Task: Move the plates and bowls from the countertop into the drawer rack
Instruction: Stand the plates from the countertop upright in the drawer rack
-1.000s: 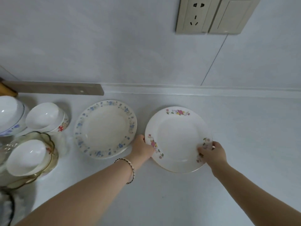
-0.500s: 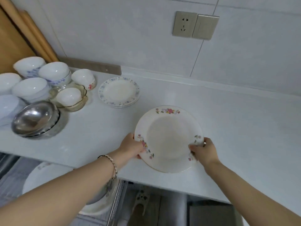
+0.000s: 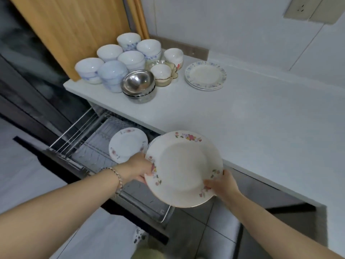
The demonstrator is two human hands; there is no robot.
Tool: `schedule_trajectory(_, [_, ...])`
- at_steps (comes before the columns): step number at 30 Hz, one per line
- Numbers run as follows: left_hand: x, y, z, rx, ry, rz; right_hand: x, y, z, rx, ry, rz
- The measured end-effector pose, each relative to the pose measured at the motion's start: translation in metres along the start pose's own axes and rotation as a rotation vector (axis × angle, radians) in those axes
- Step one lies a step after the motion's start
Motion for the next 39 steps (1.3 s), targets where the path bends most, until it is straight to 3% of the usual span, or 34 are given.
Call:
schedule_trajectory(8, [0.115, 0.1, 0.092, 0.12, 0.041, -0.039, -0.177, -0.014, 0.015, -0.043, -0.072, 0.141])
schedule_trajectory(14, [0.191, 0.229, 0.119, 0.118, 0.18, -0.161, -0.31, 0.004, 0.041, -0.187, -0.048, 0.033])
schedule_trajectory(21, [0.212, 0.349, 0.14, 0.008, 0.345, -0.14, -0.417, 0.047, 0.04, -0.435, 0.064, -0.073])
schedule_trajectory(30, [0.172, 0.451, 0.158, -0.033, 0.491, -0.112, -0.461, 0.108, 0.012, -0.452, 0.015, -0.322])
schedule_trajectory(34, [0.159, 0.468, 0.146, -0.091, 0.52, -0.157, -0.467, 0.119, 0.007, -0.393, -0.051, -0.415])
schedule_trajectory(39, [0.149, 0.466, 0.131, -0.163, 0.5, -0.194, -0.467, 0.121, 0.007, -0.459, 0.046, -0.483])
Point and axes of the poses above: each hand's wrist, its own y-axis towards the middle knuckle, its own x-axis out of the back of the hand, z = x × y, the point moved 6 cm from there along y, towards the middle knuckle, and after that the axes turned 13 degrees about -z, right-handed, at the moved point
